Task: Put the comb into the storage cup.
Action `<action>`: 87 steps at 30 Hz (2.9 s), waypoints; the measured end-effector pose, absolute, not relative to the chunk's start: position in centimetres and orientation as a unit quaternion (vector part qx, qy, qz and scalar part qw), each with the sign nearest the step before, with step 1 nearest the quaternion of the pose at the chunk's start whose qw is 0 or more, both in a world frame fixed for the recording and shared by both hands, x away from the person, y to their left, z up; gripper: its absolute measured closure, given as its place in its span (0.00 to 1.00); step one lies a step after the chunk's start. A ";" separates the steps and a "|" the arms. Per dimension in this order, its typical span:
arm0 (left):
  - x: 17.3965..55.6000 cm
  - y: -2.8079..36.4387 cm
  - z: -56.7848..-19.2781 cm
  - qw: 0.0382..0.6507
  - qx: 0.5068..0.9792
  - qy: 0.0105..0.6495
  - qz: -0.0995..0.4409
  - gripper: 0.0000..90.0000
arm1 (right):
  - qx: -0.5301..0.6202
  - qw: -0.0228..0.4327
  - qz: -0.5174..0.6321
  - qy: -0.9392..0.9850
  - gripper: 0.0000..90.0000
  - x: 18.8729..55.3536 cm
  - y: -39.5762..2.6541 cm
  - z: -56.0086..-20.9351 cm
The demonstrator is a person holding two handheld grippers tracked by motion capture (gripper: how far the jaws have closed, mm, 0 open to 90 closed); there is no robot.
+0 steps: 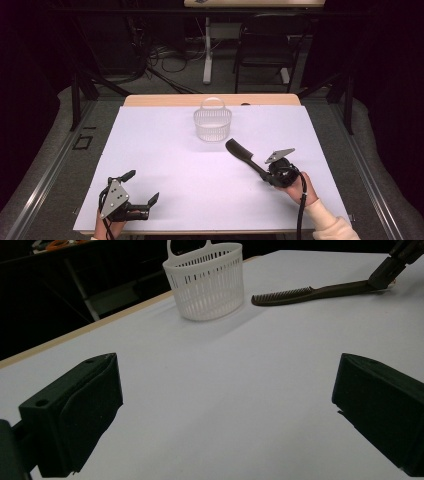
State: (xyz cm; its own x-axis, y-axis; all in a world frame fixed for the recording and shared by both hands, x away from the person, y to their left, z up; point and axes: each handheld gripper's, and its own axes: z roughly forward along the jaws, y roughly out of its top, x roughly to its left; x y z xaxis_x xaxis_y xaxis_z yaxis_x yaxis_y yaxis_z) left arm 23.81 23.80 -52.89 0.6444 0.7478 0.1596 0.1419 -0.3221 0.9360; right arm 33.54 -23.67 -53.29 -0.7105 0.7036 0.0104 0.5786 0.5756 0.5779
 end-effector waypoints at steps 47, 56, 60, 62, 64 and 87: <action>23.8 23.8 -52.9 0.505 0.752 0.294 0.305 0.00 | 0.332 0.104 0.289 0.892 0.45 32.9 -24.2 -50.8; 23.8 23.8 -52.9 0.505 0.752 0.293 0.305 0.00 | 0.328 0.103 0.286 0.895 0.17 33.1 -24.0 -51.0; 23.8 23.8 -52.9 0.504 0.753 0.294 0.304 0.00 | 0.323 0.095 0.281 0.899 0.12 33.0 -23.9 -51.0; 23.8 23.8 -52.9 0.504 0.753 0.293 0.306 0.00 | 0.321 0.093 0.276 0.901 0.08 33.0 -23.7 -51.0; 23.8 23.8 -52.9 0.505 0.753 0.293 0.305 0.00 | 0.320 0.094 0.271 0.903 0.05 33.0 -23.5 -51.1; 23.9 23.7 -53.0 0.503 0.756 0.292 0.301 0.00 | 0.312 0.091 0.237 0.915 0.00 35.2 -21.6 -50.7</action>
